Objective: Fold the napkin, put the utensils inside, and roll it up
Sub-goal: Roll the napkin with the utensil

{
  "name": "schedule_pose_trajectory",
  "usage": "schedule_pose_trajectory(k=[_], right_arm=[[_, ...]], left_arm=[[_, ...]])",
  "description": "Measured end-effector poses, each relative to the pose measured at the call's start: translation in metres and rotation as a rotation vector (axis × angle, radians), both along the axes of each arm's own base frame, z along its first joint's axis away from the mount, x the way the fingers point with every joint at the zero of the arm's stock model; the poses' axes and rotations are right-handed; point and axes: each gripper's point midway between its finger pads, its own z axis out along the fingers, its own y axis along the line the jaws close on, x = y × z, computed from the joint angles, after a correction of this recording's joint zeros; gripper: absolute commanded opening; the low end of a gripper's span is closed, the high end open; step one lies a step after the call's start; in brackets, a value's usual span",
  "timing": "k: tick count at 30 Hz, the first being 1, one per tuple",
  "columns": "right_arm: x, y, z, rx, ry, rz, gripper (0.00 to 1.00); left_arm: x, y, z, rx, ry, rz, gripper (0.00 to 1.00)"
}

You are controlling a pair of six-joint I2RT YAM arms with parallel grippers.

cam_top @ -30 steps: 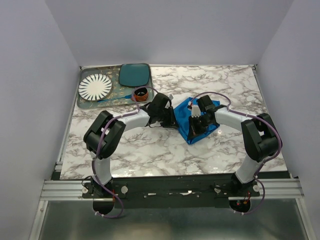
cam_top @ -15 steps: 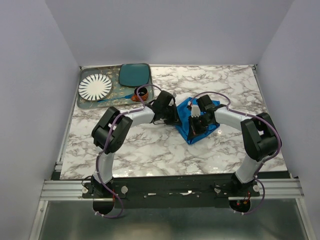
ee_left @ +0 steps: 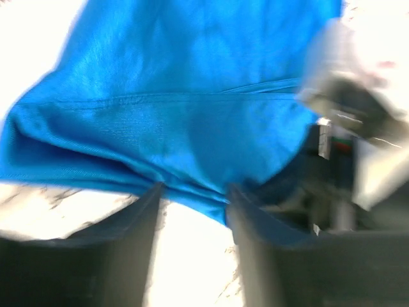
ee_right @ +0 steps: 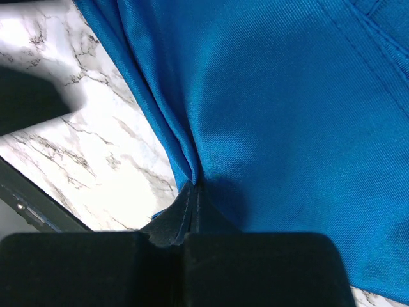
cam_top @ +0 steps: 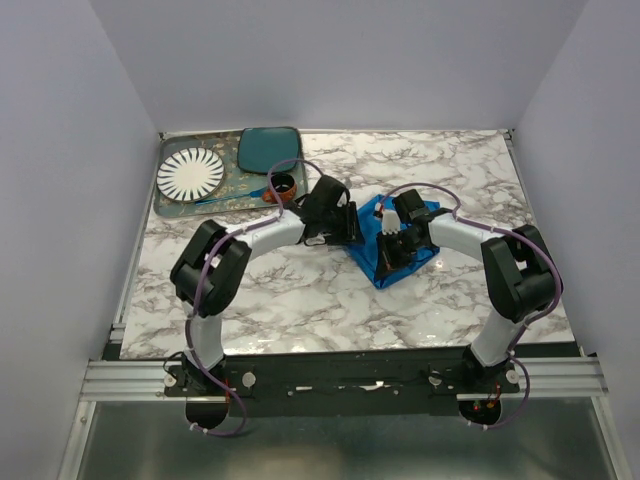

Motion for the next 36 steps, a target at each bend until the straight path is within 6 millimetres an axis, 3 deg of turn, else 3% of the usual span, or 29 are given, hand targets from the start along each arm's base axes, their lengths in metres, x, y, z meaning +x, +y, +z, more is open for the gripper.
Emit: schedule_pose_trajectory(k=[3,6,11,16,19,20,26,30,36], right_arm=[[0.000,0.000,0.000,0.000,-0.001,0.000,0.01],[0.000,0.000,0.000,0.000,0.000,0.000,0.01],[0.000,0.000,0.000,-0.001,0.000,0.000,0.01],[0.000,0.000,0.000,-0.002,0.004,0.000,0.01],[0.000,0.000,0.000,-0.002,0.005,0.002,0.01],[0.000,0.000,0.000,-0.002,0.005,0.002,0.01],[0.000,0.000,0.000,-0.002,0.003,0.007,0.00],[0.001,0.000,0.000,-0.003,0.006,0.008,0.01],[0.002,0.000,0.000,-0.005,0.006,0.013,0.01]], left_arm=[[0.004,0.008,0.028,-0.007,-0.055,0.020,0.66],[0.007,0.020,0.037,0.003,-0.074,0.048,0.65],[0.012,0.038,0.023,0.051,-0.042,0.092,0.67],[0.014,0.046,-0.003,0.112,0.010,0.114,0.67],[0.013,0.051,-0.014,0.145,0.036,0.124,0.58],[0.014,0.051,-0.015,0.150,0.038,0.125,0.50],[0.030,0.043,-0.011,0.136,0.020,0.137,0.24],[0.037,0.038,-0.008,0.126,0.010,0.139,0.16],[0.043,0.033,-0.015,0.127,0.018,0.142,0.16]])
